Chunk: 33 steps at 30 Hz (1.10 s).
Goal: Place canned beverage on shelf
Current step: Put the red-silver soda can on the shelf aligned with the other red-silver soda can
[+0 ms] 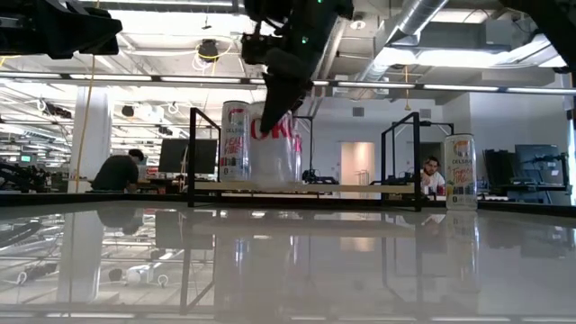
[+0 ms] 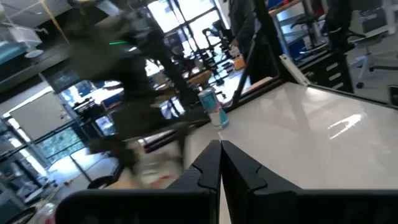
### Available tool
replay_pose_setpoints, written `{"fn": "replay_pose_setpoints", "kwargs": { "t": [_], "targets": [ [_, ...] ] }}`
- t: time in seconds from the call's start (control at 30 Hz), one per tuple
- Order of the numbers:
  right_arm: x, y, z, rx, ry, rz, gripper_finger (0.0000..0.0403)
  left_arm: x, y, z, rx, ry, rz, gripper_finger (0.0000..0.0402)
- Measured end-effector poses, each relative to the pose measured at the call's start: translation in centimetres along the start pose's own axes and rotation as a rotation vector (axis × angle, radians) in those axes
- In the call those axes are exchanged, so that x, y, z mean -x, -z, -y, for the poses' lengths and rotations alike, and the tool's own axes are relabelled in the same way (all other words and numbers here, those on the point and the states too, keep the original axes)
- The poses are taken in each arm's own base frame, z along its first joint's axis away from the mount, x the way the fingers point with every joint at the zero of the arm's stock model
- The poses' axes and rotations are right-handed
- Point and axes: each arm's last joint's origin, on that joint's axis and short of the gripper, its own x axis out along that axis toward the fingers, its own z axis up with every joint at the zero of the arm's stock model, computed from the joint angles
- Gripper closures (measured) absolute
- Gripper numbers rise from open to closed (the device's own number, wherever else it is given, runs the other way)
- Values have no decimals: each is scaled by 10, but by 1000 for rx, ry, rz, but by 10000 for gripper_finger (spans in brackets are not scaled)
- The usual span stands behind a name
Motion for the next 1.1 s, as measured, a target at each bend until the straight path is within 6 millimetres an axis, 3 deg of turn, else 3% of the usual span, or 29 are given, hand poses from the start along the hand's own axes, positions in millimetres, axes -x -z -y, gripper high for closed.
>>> {"fn": "replay_pose_setpoints", "kwargs": {
  "t": [0.23, 0.43, 0.6, 1.1],
  "targets": [
    [16, 10, 77, -86, -29, 67, 75, 0, 1, 1, 13, 25, 0, 402],
    [15, 23, 117, -126, -48, 84, 75, 0, 1, 1, 15, 26, -3, 402],
    [15, 27, 130, -125, -37, 88, 75, 0, 1, 1, 12, 26, -4, 402],
    [15, 29, 135, -118, -49, 104, 69, 0, 1, 1, 0, 24, -5, 402]
  ]
}}
